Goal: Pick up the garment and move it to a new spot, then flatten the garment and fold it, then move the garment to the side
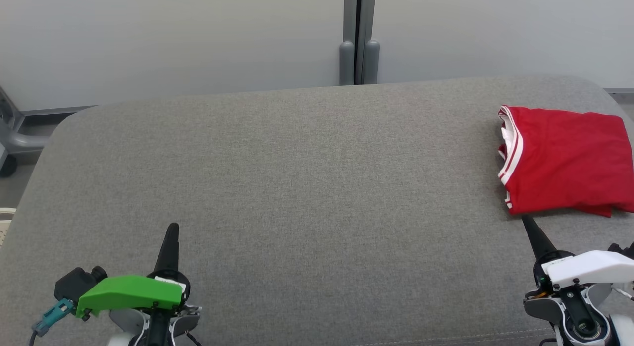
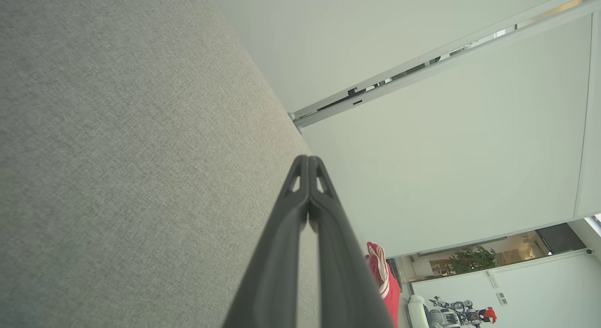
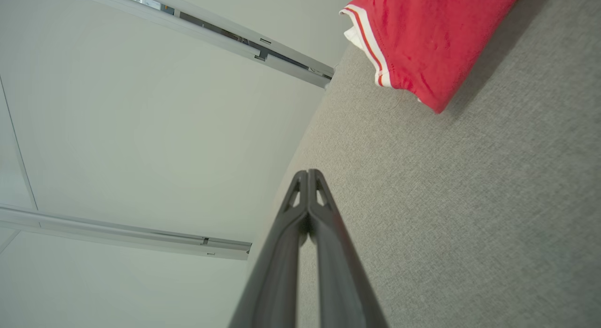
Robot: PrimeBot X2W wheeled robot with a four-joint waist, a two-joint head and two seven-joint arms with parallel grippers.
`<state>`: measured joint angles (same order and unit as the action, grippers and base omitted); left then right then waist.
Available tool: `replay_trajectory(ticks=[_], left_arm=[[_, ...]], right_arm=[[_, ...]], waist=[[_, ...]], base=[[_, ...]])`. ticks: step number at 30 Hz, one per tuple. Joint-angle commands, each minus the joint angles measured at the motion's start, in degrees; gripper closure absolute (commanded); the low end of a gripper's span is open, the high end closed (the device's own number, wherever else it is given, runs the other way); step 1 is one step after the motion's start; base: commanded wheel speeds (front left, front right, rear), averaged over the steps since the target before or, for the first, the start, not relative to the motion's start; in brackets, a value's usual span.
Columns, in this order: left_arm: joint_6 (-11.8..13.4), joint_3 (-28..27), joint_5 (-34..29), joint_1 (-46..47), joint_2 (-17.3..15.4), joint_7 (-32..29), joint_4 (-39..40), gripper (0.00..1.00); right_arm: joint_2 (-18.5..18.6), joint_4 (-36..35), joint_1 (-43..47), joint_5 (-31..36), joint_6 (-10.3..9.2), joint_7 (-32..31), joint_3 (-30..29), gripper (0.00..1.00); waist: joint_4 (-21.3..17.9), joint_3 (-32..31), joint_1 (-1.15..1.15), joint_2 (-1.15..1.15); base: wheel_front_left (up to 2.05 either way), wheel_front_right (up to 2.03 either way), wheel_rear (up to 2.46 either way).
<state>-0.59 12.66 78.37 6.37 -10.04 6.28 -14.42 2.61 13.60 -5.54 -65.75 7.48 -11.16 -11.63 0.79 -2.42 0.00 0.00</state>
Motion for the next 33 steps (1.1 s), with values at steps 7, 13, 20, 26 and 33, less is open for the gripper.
replay_trajectory(ticks=[7,13,20,26,33], left_arm=[[-1.5,-1.8,2.9,2.1,1.1,-0.7,-0.2,1.00],[-2.2,-2.8,4.6,2.4,2.0,-1.2,-0.6,1.00],[-3.3,-3.8,6.8,2.7,3.0,-1.7,-1.1,1.00],[-3.8,-4.5,8.0,3.0,3.6,-2.1,-1.4,1.00],[-4.7,-5.4,10.0,3.3,4.6,-2.5,-1.8,1.00]], right_arm=[[0.3,0.3,-1.7,-4.5,0.03,-0.9,-1.4,1.00],[0.3,0.7,-2.1,-7.4,0.03,-1.5,-2.2,1.00],[0.4,1.2,-2.3,-10.6,0.03,-2.2,-3.1,1.00],[0.4,1.5,-2.5,-12.7,0.02,-2.6,-3.8,1.00],[0.4,1.9,-2.8,-15.6,0.02,-3.2,-4.6,1.00]], waist=[[-0.1,0.3,0.00,0.00],[-0.2,0.6,0.00,0.00],[-0.3,0.9,0.00,0.00],[-0.4,1.1,0.00,0.00],[-0.4,1.4,0.00,0.00]], base=[[0.00,0.00,0.00],[0.00,0.00,0.00],[0.00,0.00,0.00],[0.00,0.00,0.00],[0.00,0.00,0.00]])
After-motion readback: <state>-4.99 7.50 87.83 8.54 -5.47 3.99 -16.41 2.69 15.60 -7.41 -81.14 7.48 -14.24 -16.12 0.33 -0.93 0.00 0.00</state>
